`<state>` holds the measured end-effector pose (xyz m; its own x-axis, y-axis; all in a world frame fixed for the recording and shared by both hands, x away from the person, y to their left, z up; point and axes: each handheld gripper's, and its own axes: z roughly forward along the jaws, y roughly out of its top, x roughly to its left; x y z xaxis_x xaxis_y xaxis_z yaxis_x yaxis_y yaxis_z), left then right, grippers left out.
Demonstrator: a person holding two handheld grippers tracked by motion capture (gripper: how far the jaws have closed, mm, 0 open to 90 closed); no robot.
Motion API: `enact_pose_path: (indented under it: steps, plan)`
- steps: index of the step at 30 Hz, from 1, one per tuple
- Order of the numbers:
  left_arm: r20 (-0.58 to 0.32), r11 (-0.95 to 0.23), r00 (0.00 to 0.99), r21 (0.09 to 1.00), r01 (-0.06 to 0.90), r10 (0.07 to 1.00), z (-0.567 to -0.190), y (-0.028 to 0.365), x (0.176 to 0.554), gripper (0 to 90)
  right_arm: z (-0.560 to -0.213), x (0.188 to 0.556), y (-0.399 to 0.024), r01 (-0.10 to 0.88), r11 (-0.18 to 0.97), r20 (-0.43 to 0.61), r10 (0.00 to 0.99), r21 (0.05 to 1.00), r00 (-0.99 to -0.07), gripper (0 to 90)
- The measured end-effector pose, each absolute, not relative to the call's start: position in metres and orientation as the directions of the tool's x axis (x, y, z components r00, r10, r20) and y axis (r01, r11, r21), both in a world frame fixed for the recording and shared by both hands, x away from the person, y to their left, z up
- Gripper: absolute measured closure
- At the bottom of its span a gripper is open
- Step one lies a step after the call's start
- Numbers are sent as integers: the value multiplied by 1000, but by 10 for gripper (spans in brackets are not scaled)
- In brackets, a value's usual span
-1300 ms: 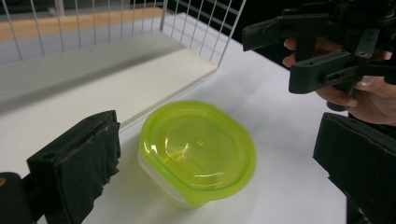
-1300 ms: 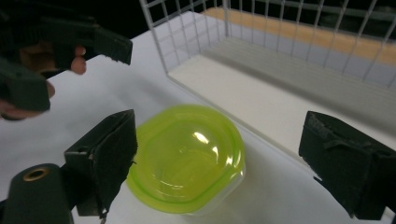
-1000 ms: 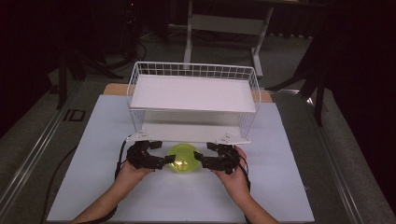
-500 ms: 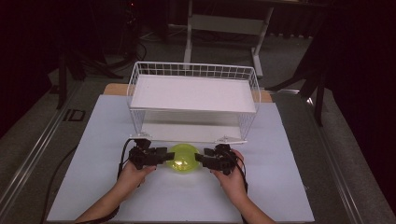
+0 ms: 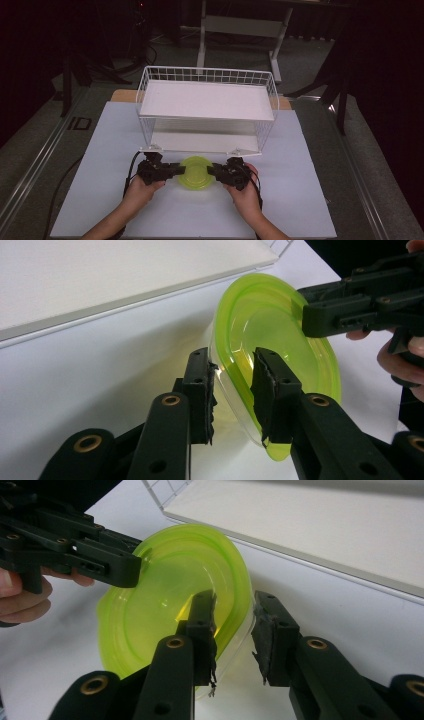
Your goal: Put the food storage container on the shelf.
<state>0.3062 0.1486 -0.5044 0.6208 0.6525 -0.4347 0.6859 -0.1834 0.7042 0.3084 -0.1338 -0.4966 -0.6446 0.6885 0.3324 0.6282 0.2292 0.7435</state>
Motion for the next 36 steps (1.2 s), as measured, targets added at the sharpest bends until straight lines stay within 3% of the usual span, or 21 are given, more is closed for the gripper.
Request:
enact_pose_path:
  steps: [16, 20, 26, 36]
  plan:
    - [-427, -155, 595, 710, 687, 681, -497, 142, 275, 789, -493, 297, -139, 652, 216, 383, 660, 727, -646, 790]
    - [-421, -142, 575, 707, 692, 702, -493, 140, 273, 811, -488, 291, -136, 624, 245, 330, 677, 742, -658, 790]
    - [-401, -121, 610, 762, 636, 684, -474, 137, 282, 814, -463, 293, -141, 555, 234, 267, 688, 798, -675, 788]
    - [-312, -109, 660, 850, 515, 684, -460, 123, 308, 813, -446, 313, -149, 523, 191, 235, 731, 831, -641, 782]
